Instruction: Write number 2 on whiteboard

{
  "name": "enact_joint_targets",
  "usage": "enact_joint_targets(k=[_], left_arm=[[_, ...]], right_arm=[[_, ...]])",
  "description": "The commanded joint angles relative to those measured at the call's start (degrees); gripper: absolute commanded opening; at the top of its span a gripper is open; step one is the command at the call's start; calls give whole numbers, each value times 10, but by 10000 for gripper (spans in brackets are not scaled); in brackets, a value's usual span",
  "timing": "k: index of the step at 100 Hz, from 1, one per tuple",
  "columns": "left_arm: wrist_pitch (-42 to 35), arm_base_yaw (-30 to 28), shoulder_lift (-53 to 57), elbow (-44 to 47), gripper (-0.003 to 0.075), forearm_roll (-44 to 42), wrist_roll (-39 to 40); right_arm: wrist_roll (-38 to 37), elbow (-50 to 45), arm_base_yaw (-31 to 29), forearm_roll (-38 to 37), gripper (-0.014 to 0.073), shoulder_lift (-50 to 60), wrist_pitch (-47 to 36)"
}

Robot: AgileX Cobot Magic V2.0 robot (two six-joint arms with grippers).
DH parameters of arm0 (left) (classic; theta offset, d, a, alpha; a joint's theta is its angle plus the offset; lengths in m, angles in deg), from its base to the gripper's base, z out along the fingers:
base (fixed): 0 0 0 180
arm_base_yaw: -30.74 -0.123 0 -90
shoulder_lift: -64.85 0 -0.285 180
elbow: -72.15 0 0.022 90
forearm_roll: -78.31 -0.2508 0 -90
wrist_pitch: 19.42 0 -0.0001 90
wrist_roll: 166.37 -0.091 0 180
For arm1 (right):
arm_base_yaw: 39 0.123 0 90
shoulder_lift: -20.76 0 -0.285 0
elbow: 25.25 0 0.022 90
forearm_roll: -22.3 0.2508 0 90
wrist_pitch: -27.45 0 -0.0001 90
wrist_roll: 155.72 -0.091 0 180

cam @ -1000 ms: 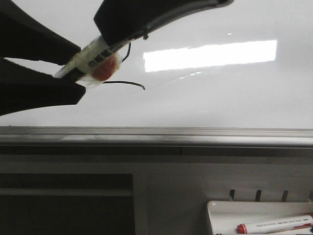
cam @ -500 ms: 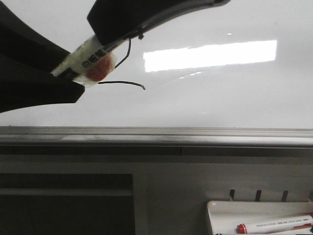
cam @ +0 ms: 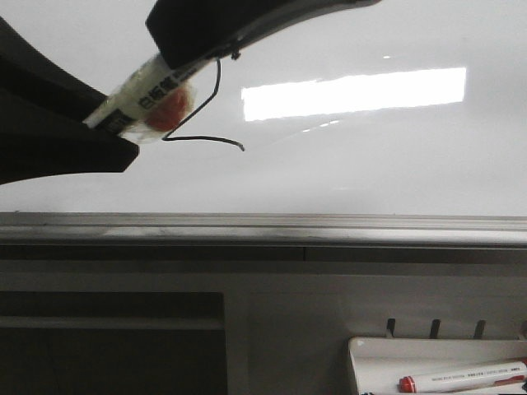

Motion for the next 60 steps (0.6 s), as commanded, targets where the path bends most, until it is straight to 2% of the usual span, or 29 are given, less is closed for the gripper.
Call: enact_joint_targets(k=[1,3,8,13,18,24,44,60], left_arm=[[-21,4,3,-19,-20,26,9],[-23,4,3,-19,-20,27,9],[-25,4,3,-19,-20,35,10],[-24,4,3,-19,-20,54,10],[-24,4,3,-19,-20,97,10],[-14,4,3,-19,-20,175,10],[27,3,3,-19,-20,558,10],[32,-19,1,-19,-20,681,10]], right_arm=[[6,21,1,11,162,10,-35],[6,21,1,11,209,10,-36],[6,21,0,11,412,10,-47],[6,21,-3,7,570,10,-61],[6,21,-10,0,667,11,-78],[6,21,-22,-8,640,16,-100],[6,21,-76,-9,564,67,-128],[6,21,-104,-9,556,109,-114]])
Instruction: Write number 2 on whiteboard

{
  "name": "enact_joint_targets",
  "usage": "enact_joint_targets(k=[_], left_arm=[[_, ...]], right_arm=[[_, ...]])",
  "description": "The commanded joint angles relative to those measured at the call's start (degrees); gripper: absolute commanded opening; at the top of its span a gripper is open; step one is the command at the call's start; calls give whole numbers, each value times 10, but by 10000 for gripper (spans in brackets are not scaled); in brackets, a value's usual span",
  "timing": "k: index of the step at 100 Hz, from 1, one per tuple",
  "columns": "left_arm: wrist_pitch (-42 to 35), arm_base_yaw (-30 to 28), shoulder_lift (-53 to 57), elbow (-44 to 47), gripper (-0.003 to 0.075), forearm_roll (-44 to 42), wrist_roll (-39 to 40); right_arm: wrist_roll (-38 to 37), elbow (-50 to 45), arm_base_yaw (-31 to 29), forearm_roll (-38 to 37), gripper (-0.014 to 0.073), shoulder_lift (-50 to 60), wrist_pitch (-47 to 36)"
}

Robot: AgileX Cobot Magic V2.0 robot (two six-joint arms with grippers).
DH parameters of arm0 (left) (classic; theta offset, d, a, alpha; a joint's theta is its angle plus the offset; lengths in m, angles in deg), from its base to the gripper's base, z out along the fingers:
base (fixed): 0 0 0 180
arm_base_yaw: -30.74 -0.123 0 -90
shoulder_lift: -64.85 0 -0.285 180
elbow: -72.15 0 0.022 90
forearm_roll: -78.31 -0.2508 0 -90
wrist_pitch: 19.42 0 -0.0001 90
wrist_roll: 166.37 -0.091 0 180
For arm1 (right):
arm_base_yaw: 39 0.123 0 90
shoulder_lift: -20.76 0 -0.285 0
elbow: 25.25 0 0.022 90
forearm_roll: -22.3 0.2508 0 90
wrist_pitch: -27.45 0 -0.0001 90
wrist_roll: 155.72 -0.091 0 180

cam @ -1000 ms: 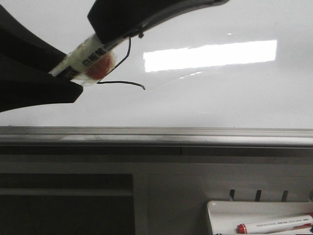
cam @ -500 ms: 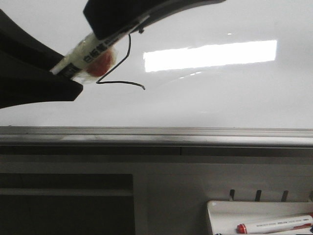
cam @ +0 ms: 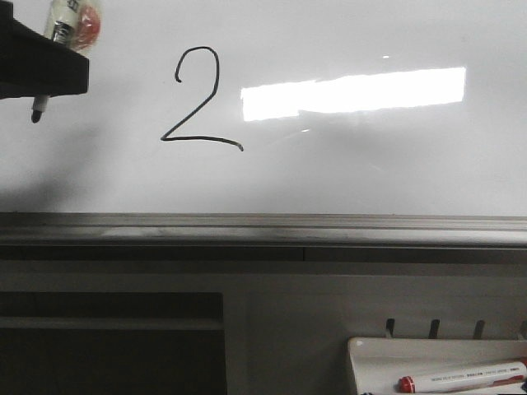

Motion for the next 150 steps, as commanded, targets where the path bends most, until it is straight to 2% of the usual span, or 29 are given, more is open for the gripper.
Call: enact_joint_targets(k=[1,13,49,109,116,129,134,138,150], left_arm=[[-31,-12,2,-19,-20,89,7],[-17,-39,-13,-19,-20,152,7],[-7,-46,-63,-19,-20,155,7],[-23,-46,-75,-19,-15,155,7],[-25,-46,-75,-19,43,149,7],[-29,-46,-75,-19,249,149,7],[-30,-46,-75,-19,302,149,7],[-31,-46,-75,-19,321,149,7],[-34,-46,-75,-19,315,149,7]], right_arm=[[5,20,-11,0,556,28,-30],[5,20,-14,0,556,36,-20],[5,20,-14,0,556,36,5],[5,20,-14,0,556,36,29],[5,20,-14,0,556,36,33],[5,20,-14,0,556,36,33],[5,20,-14,0,556,36,33],[5,20,-14,0,556,36,33],[5,20,-14,0,556,36,33]])
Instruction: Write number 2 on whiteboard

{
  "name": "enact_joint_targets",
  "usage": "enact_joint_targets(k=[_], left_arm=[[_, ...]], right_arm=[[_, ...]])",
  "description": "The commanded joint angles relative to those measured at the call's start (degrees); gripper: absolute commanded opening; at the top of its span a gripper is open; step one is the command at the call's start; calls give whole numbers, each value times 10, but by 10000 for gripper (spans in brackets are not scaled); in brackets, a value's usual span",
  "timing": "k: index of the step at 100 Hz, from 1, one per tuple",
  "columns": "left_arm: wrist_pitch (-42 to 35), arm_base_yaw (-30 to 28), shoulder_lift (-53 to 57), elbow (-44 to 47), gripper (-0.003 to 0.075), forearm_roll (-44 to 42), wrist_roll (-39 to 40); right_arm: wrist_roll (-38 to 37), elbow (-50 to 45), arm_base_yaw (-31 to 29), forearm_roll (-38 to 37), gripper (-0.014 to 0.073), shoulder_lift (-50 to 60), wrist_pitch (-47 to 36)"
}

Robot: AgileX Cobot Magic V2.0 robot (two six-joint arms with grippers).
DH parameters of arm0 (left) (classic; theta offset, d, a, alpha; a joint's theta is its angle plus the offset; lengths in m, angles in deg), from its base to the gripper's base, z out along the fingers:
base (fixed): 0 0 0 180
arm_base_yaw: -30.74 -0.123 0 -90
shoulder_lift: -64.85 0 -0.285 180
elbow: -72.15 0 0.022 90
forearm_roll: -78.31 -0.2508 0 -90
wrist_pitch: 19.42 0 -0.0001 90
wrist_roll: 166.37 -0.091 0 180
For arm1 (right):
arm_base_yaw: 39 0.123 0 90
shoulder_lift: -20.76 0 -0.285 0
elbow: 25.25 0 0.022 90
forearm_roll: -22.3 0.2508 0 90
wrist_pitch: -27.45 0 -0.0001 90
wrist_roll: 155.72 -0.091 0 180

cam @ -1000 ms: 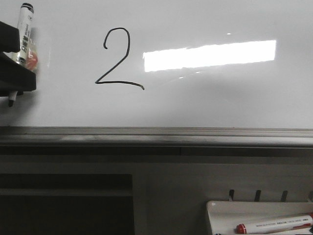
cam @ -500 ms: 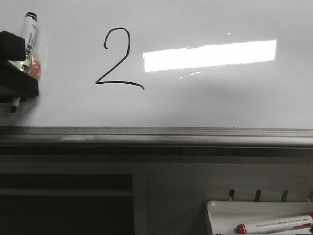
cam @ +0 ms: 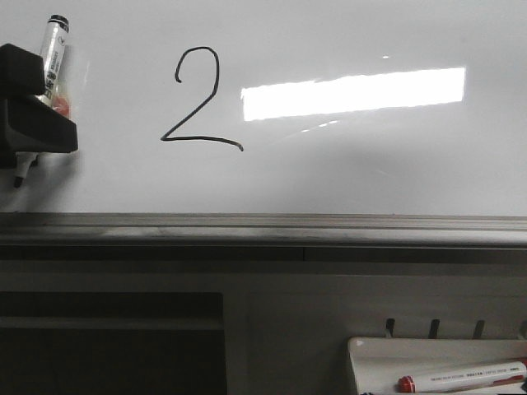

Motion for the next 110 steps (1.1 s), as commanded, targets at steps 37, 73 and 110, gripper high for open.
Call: enact_joint_targets(k=[37,73,110], left_arm=[[-17,-1,38,-19,315,-6,-2],[12,-1,46,-19,315,-7,-2],[20,-1,129,-19,315,-31,-2]], right_arm=[[5,20,-3,2,556,10,-29],[5,20,-3,2,556,10,-29],[5,20,-3,2,366,10,-11]])
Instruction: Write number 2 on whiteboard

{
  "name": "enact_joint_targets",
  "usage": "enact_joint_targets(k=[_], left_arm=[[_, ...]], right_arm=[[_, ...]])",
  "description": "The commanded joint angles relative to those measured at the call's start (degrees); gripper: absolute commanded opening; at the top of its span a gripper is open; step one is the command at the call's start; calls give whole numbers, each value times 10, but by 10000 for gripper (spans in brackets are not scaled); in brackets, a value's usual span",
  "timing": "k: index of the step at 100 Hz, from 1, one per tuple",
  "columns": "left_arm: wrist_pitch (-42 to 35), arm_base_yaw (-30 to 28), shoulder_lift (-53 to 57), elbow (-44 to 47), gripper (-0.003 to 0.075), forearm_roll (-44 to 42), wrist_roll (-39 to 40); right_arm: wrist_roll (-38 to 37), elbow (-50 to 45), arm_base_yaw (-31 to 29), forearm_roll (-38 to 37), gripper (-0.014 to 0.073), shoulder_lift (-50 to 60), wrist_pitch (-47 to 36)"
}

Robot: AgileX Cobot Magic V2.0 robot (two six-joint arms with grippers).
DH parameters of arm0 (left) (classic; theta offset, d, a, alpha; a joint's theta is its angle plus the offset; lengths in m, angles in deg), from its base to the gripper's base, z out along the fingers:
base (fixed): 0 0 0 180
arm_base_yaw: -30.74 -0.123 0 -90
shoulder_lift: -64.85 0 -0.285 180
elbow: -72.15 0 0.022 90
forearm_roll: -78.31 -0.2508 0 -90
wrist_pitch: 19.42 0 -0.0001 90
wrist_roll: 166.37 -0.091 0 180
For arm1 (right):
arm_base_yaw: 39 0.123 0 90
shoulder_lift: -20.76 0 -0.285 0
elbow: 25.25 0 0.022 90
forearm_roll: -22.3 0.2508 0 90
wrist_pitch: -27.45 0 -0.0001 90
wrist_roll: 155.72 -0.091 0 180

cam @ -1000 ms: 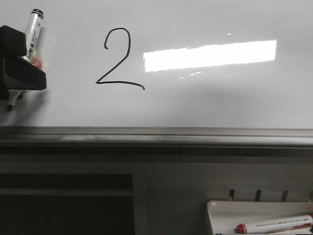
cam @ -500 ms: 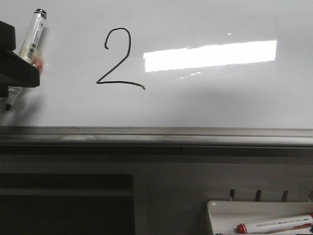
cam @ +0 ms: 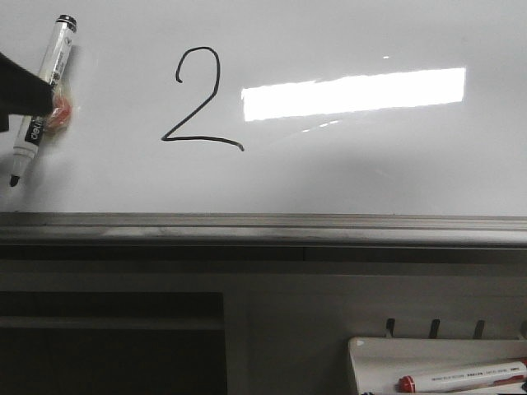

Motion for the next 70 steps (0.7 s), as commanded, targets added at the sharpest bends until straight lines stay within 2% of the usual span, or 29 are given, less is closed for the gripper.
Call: enact_joint_targets(k=[1,10,20,30,44,52,59,70], left_arm=[[-31,-1,32,-19,315,-6,2],[-11,-1,65,-19,302,-6,2],[0,-1,108,-18,169,-22,2],[0,-1,161,-15,-22,-58,2],[0,-1,243,-6,-20,-97,1],[0,-1,289,7,-20,-157,1],[0,-1,325,23,-20,-215,1],[0,-1,369,45,-20,-226,1]], right_arm=[[5,20,-3,2,339,10,-21],[5,20,-3,-3,143,11,-3],[5,18,-3,-18,-76,27,12],[5,-4,-3,-20,-66,59,-16],[5,-71,-3,-21,-66,140,-96],[5,-121,-3,-21,-66,195,-133],[5,-169,-3,-23,-66,238,-142],[5,-241,-3,-23,-66,293,-142]])
